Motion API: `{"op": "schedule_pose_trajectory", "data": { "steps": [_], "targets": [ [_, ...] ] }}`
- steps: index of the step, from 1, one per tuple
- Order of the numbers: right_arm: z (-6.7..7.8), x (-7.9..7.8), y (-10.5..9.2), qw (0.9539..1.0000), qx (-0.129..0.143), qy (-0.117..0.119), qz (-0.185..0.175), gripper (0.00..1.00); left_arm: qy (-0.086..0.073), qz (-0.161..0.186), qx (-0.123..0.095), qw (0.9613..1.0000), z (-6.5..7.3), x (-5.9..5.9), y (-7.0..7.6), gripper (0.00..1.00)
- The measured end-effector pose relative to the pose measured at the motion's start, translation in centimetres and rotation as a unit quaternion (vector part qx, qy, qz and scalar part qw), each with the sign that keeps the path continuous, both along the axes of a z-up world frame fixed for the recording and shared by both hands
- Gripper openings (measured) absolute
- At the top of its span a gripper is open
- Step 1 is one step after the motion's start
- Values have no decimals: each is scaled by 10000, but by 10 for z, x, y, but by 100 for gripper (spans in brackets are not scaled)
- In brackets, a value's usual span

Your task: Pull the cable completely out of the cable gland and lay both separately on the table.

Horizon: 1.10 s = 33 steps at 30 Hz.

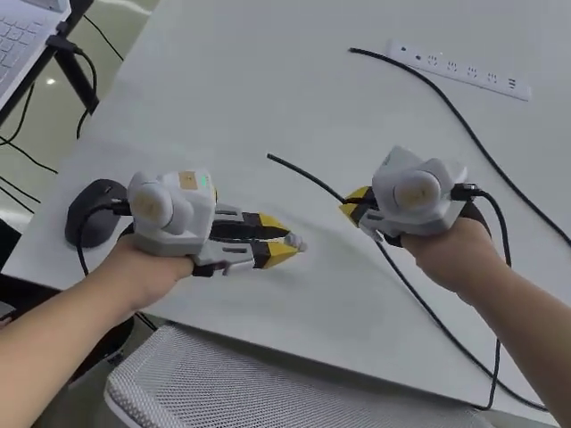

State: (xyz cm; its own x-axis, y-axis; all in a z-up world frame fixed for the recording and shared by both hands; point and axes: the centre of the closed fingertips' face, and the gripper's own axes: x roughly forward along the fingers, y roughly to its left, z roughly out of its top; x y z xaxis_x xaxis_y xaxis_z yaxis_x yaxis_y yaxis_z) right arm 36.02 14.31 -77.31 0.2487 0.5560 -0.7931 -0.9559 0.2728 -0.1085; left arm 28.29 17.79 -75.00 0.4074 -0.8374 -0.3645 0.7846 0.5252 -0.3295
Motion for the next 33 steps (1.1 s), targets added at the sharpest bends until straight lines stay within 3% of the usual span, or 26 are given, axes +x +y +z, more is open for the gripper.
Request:
{"op": "schedule_pose_trajectory", "data": {
  "steps": [7, 14, 29, 33],
  "targets": [
    [-16, -9, 18, 9995, -53, 83, 293, 0, 242, 113, 120, 9996, -25, -8, 12, 15],
    [-36, -17, 28, 9982, -254, 146, 531, 0, 377, 244, 198, 9988, -39, -10, 21, 15],
    [-45, -29, 38, 9975, -253, 304, 586, 0, 474, 360, 225, 9980, -54, -17, 23, 15],
    [-46, -29, 38, 9972, -299, 255, 639, 0, 501, 353, 277, 9977, -58, -20, 25, 15]
  ]
}}
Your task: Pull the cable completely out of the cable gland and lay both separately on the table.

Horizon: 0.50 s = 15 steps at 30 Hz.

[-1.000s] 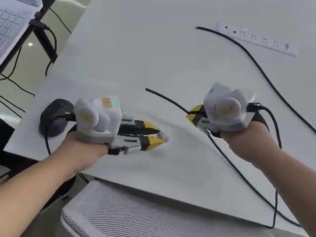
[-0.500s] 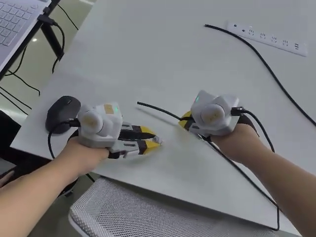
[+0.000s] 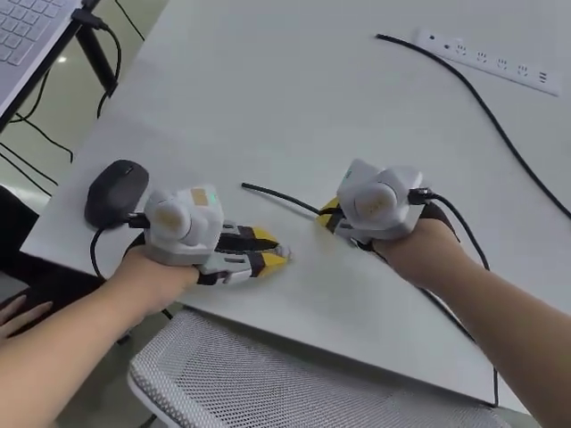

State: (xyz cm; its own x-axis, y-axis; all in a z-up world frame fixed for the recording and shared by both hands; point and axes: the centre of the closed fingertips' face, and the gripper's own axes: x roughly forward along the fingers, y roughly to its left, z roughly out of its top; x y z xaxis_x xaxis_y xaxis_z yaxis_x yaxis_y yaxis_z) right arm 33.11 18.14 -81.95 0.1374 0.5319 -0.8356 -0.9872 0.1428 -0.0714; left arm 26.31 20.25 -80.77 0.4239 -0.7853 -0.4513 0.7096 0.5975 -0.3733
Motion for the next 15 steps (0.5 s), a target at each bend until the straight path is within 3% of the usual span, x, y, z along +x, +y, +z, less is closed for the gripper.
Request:
{"op": "schedule_pose_trajectory", "data": {
  "steps": [9, 15],
  "targets": [
    [-3, -1, 0, 10000, -21, 22, -6, 0, -2, 67, 43, 10000, 0, 0, 3, 15],
    [-5, -4, 0, 9999, -80, 6, 63, 0, -8, 21, 222, 9998, -4, -2, 4, 16]
  ]
}}
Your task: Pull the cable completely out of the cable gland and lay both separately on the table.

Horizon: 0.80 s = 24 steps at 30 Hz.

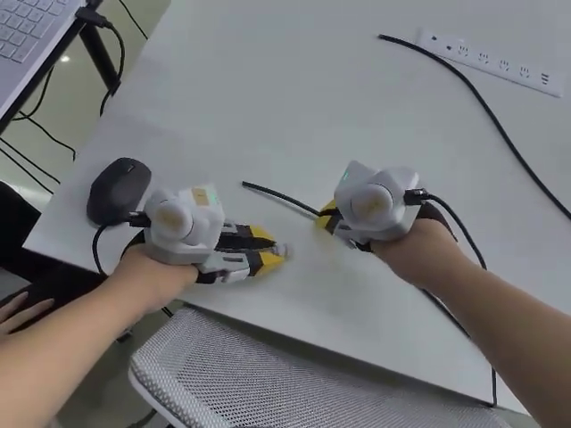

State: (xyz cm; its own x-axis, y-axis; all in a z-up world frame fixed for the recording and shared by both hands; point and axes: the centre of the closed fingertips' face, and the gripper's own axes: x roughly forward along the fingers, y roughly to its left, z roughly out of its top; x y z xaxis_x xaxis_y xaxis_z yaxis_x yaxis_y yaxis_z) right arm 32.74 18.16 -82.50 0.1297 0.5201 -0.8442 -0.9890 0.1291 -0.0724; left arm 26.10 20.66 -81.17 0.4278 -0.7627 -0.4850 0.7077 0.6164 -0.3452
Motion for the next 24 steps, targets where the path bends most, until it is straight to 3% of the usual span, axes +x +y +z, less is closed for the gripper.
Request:
{"op": "schedule_pose_trajectory", "data": {
  "steps": [12, 24],
  "targets": [
    [1, 2, -4, 9999, -2, 26, -116, 2, 111, 36, 40, 9999, -1, -1, 0, 16],
    [2, 3, -5, 9999, 46, -2, -161, 8, 116, 144, 56, 9998, -1, 1, 1, 17]
  ]
}}
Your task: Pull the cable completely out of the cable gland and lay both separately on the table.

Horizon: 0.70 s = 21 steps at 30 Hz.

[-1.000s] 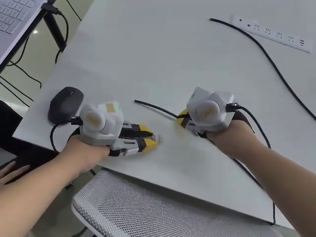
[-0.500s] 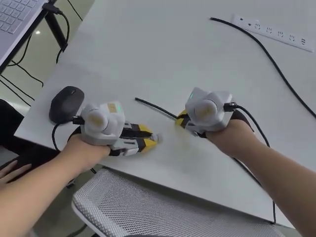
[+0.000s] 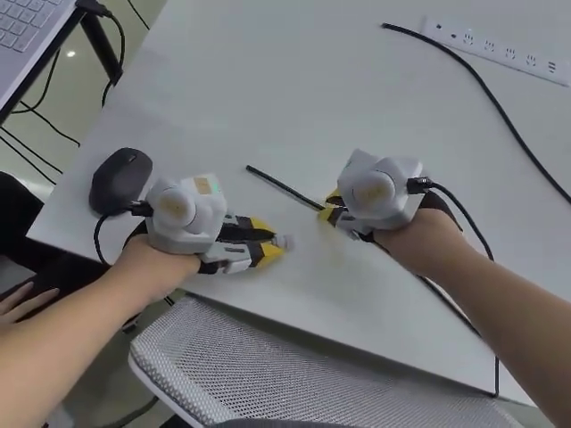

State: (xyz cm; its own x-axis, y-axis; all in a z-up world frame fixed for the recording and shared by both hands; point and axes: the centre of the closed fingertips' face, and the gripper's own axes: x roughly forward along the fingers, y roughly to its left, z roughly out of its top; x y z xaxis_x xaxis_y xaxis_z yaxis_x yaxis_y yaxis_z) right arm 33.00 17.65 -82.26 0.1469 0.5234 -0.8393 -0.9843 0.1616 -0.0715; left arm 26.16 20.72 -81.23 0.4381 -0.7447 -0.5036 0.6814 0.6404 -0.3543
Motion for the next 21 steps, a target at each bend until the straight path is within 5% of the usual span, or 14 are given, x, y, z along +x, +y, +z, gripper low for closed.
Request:
{"op": "schedule_pose_trajectory", "data": {
  "steps": [16, 21],
  "targets": [
    [24, 6, -4, 9992, 331, -170, -159, 17, 35, 95, -93, 9999, 9, 3, -2, 21],
    [39, 9, -9, 9975, 561, -202, -388, 22, -10, 130, -173, 9998, 22, 3, -4, 24]
  ]
}}
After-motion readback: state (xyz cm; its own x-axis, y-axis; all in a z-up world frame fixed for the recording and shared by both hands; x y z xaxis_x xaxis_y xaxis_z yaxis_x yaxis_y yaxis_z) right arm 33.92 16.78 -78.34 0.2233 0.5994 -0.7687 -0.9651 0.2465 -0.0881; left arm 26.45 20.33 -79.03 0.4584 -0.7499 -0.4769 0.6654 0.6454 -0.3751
